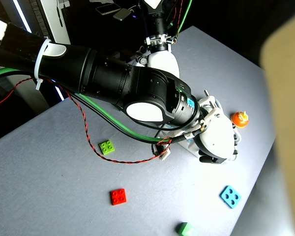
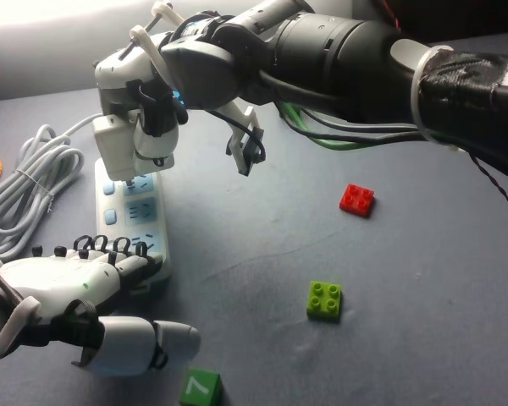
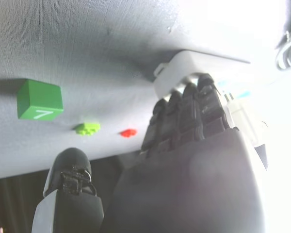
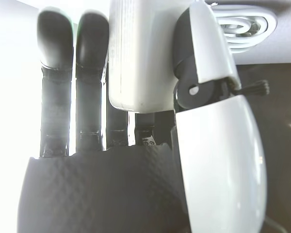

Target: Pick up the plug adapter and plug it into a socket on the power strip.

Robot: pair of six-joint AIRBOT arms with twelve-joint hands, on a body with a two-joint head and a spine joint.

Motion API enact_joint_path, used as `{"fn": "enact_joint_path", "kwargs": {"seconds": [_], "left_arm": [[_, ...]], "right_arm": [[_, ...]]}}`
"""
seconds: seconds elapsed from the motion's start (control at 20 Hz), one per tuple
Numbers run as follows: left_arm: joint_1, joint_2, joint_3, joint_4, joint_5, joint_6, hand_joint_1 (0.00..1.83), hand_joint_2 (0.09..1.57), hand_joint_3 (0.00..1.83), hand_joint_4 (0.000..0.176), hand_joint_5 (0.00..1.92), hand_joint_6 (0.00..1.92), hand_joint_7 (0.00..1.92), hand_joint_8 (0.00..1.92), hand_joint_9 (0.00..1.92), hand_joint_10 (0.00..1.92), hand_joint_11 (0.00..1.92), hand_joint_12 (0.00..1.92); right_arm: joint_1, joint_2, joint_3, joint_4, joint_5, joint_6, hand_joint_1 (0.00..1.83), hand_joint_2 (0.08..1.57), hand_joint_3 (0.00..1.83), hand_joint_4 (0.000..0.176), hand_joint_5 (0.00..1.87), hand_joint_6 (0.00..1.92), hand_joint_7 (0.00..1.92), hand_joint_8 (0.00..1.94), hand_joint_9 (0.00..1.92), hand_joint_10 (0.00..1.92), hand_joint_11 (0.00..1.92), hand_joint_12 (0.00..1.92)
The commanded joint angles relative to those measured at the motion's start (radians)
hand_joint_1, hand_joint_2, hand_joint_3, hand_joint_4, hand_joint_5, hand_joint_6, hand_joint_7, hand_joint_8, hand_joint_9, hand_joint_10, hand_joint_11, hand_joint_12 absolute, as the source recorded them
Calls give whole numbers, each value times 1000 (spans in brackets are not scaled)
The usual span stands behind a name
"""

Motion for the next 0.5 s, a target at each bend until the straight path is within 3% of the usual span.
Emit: {"fn": "enact_joint_path", "kwargs": {"seconds": [0.0, 0.45], "left_arm": [[5, -12, 1, -18, -38, -8, 0, 1141, 0, 0, 13, 5, 33, 11, 23, 8, 0, 0], [2, -29, 7, -10, -54, -4, 0, 1147, 1, 0, 13, 5, 34, 6, 27, 6, 0, 0]], "right_arm": [[20, 4, 1, 4, 93, -5, 1251, 1141, 0, 0, 852, 1017, 1020, 1133, 940, 1078, 788, 1494], [22, 2, -2, 4, 87, -8, 1253, 1113, 0, 0, 934, 916, 1054, 1059, 990, 988, 832, 1421]]}}
